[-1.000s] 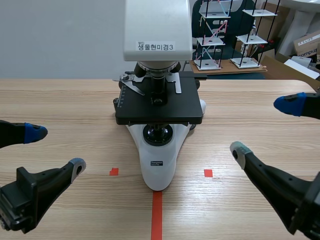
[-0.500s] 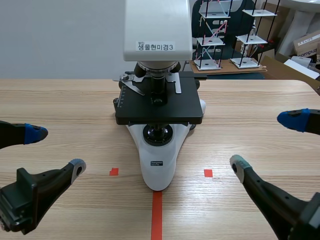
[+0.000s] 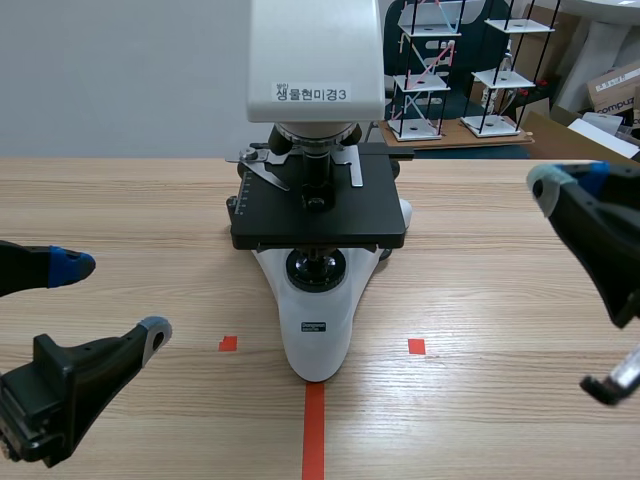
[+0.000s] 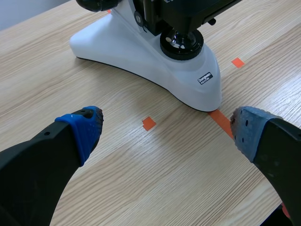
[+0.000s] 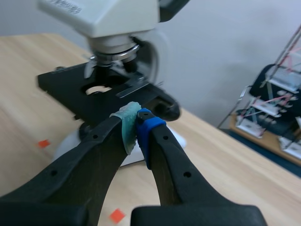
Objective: Point at the eyepiece
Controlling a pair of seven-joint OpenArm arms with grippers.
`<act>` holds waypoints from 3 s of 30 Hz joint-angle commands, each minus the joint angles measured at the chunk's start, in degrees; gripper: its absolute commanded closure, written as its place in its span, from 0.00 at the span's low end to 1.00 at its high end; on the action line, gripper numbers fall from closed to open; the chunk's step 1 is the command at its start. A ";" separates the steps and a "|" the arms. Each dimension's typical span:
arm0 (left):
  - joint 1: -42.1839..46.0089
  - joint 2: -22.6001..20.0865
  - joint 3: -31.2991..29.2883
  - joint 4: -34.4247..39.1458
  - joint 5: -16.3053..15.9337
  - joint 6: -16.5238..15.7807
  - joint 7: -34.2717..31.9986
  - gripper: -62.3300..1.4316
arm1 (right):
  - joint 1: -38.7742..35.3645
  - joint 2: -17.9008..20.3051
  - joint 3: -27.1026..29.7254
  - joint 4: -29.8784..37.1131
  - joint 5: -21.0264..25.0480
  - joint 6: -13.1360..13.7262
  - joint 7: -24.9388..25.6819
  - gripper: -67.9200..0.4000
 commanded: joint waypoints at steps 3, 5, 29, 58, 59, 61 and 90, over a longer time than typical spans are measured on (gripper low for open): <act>0.17 0.28 -0.04 0.61 -0.42 0.11 -0.74 0.09 | 4.85 1.90 0.15 3.32 1.33 -0.55 -2.19 0.99; 0.17 0.28 -0.04 0.61 -0.42 0.11 -0.74 0.09 | 7.58 2.21 0.15 4.87 3.56 -0.55 -5.84 0.99; 0.17 0.28 -0.04 0.61 -0.57 0.11 -0.76 0.09 | 56.15 4.22 -22.38 -9.14 20.52 -4.74 -32.35 0.99; 0.17 0.28 -0.04 0.61 -0.57 0.09 -0.76 0.09 | 67.52 3.98 -23.87 -16.50 30.91 4.04 -42.66 0.99; 0.17 0.28 -0.04 0.61 -0.57 0.09 -0.76 0.09 | 67.98 3.50 -23.87 -17.05 30.86 4.04 -42.75 0.99; 0.17 0.28 -0.04 0.61 -0.57 0.09 -0.76 0.09 | 68.83 2.43 -23.87 -18.58 30.67 4.28 -42.95 0.99; 0.17 0.28 -0.04 0.61 -0.55 0.09 -0.74 0.09 | 69.96 1.40 -23.91 -20.57 30.03 4.48 -43.10 0.99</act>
